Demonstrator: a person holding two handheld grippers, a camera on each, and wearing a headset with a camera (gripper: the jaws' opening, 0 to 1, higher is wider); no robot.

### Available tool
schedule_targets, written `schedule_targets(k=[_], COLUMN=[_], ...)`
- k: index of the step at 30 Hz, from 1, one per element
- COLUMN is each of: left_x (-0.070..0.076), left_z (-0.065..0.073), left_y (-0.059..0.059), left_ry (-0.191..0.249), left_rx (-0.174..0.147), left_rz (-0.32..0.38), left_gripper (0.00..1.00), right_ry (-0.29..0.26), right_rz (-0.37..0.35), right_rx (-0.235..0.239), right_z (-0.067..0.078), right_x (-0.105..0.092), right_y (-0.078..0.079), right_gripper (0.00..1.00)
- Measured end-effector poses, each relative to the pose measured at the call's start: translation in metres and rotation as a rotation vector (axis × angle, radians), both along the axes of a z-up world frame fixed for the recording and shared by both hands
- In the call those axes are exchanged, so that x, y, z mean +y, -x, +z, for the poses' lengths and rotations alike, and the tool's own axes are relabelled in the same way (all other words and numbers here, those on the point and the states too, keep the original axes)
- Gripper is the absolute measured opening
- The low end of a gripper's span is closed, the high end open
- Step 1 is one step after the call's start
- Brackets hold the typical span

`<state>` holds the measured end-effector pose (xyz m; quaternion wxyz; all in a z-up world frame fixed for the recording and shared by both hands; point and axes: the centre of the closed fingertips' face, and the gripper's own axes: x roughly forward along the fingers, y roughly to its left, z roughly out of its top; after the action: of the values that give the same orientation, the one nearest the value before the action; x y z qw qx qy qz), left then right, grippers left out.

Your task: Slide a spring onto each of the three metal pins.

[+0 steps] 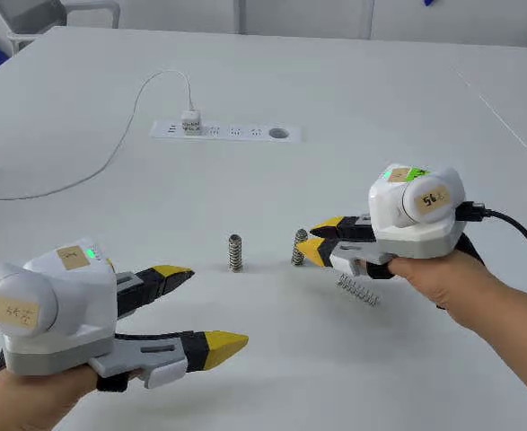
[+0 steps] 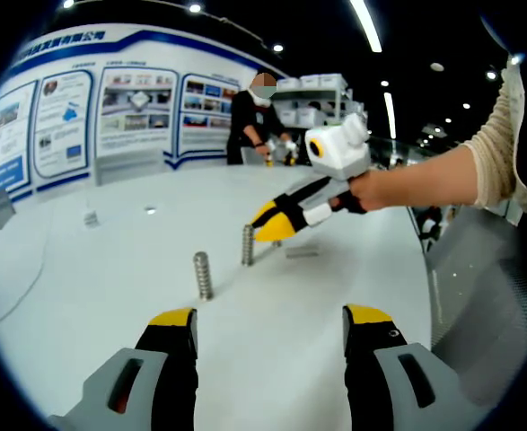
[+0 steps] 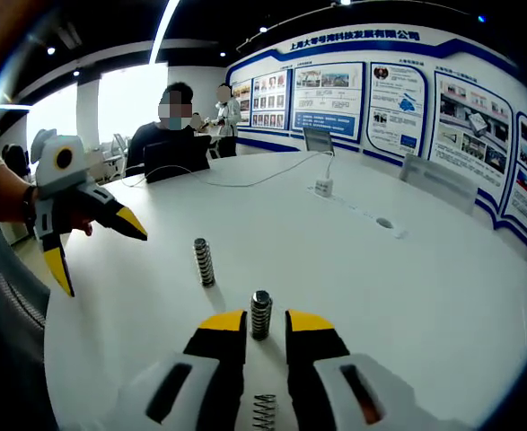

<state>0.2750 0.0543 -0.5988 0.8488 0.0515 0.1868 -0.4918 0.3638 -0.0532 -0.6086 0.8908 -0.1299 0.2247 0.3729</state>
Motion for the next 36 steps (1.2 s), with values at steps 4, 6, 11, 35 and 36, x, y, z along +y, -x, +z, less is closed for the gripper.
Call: schedule_targets(k=[4,6,11,35,36], left_x=[-0.001,-0.002,-0.004,-0.008,-0.008], left_z=[0.001,0.001,0.0,0.002,0.002], left_y=[0.001,0.0,0.001,0.002,0.003], left_ry=[-0.001,-0.001,0.001,0.004,0.004], left_rx=[-0.001,-0.002,-0.001,-0.003,-0.003], left_rz=[-0.004,-0.006,-0.01,-0.019,-0.019], left_gripper=[0.66,0.66,0.66,0.65,0.64], right_ry=[0.002,0.001,0.008,0.072,0.073], right_rz=[-0.004,-0.005,-0.007,-0.033,-0.034], right_rx=[-0.004,-0.003,-0.006,0.056,0.058], right_z=[0.002,0.003,0.005,-0.023,-0.024], right_x=[-0.007,-0.009,-0.017,-0.055,-0.056], right_y=[0.005,0.008,0.017,0.054,0.055], right_gripper=[0.18,0.18,0.19,0.19,0.19])
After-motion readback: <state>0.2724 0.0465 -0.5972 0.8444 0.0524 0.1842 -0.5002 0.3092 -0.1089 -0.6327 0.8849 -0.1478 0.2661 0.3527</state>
